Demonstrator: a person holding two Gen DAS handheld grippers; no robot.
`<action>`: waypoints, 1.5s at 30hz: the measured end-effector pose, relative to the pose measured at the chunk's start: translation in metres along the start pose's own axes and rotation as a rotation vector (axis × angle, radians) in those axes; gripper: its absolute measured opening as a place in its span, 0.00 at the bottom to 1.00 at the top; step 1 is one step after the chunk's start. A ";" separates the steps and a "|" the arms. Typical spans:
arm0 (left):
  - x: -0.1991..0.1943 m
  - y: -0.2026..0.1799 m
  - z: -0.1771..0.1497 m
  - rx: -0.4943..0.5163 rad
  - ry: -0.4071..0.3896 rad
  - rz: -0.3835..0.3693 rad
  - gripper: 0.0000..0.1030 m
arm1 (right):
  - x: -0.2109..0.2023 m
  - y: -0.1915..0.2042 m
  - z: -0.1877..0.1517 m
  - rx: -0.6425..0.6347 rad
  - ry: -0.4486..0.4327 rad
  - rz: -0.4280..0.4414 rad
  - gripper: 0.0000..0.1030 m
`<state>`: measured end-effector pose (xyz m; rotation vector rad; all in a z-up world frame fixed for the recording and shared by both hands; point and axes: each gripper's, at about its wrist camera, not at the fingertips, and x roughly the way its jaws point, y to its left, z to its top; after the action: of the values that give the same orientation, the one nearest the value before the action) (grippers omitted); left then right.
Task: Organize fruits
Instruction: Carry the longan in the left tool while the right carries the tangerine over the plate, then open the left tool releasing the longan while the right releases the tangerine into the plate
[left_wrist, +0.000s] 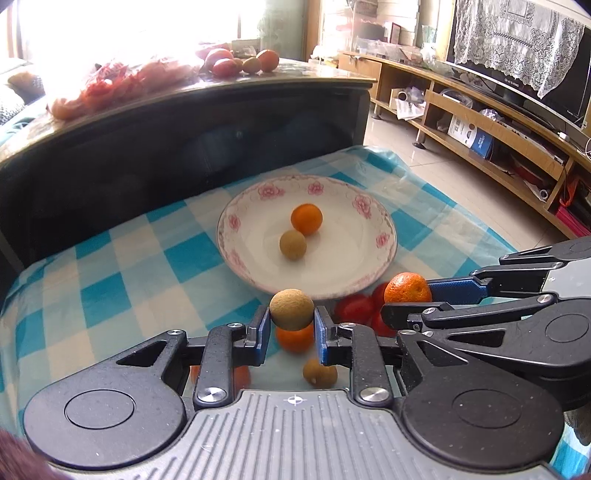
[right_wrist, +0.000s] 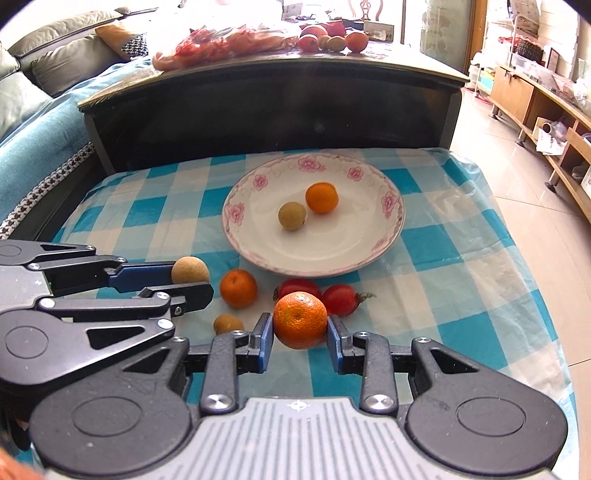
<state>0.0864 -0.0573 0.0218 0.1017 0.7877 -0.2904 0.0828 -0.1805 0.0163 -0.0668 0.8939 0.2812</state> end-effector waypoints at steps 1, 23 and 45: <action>0.002 0.001 0.003 0.001 -0.002 0.000 0.30 | 0.001 -0.001 0.003 0.004 -0.004 -0.001 0.34; 0.053 0.013 0.036 -0.014 0.024 0.012 0.30 | 0.047 -0.028 0.049 0.021 -0.024 0.004 0.34; 0.071 0.018 0.037 -0.038 0.045 0.014 0.31 | 0.076 -0.034 0.055 -0.001 -0.001 -0.018 0.34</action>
<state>0.1642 -0.0633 -0.0026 0.0781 0.8363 -0.2607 0.1792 -0.1873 -0.0102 -0.0755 0.8920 0.2651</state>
